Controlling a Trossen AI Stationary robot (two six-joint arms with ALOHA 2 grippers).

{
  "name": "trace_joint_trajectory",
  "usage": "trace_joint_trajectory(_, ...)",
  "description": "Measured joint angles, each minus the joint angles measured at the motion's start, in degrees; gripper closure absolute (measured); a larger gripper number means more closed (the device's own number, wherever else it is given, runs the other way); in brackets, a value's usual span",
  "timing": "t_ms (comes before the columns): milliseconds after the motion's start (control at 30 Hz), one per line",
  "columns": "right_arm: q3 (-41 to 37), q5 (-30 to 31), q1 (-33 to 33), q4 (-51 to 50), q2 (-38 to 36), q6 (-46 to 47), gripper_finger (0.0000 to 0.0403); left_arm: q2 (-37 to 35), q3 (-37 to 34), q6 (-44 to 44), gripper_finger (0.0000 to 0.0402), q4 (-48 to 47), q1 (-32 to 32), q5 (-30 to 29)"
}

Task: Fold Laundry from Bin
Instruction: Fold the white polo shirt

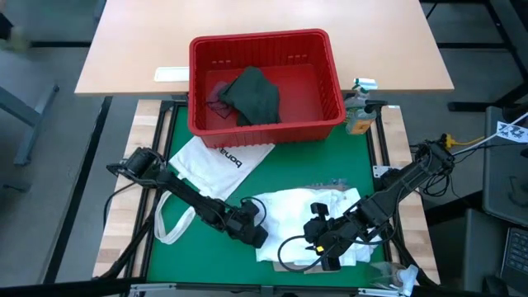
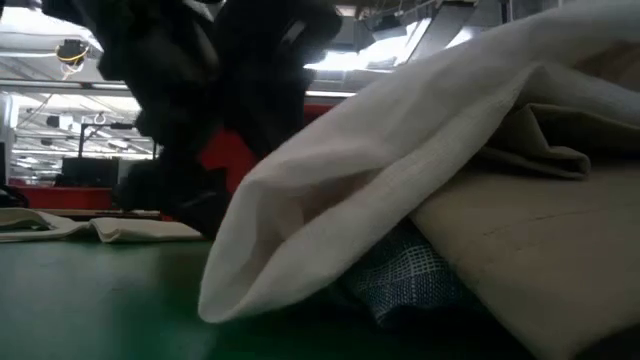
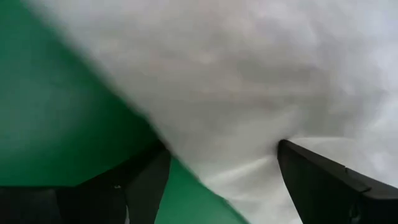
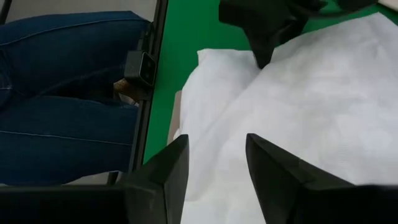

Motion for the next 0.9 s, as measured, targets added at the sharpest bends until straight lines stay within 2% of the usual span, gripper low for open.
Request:
trace_joint_trajectory(233, 0.0, 0.0, 0.0, 0.0, 0.0, 0.0, 0.0242, 0.5, 0.1, 1.7, 0.0113, 1.2, 0.5, 2.0)
trace_joint_trajectory(900, 0.0, 0.0, 0.0, 0.0, 0.0, 0.0, 0.0242, 0.6, 0.1, 1.3, 0.0113, 1.3, 0.5, 2.0)
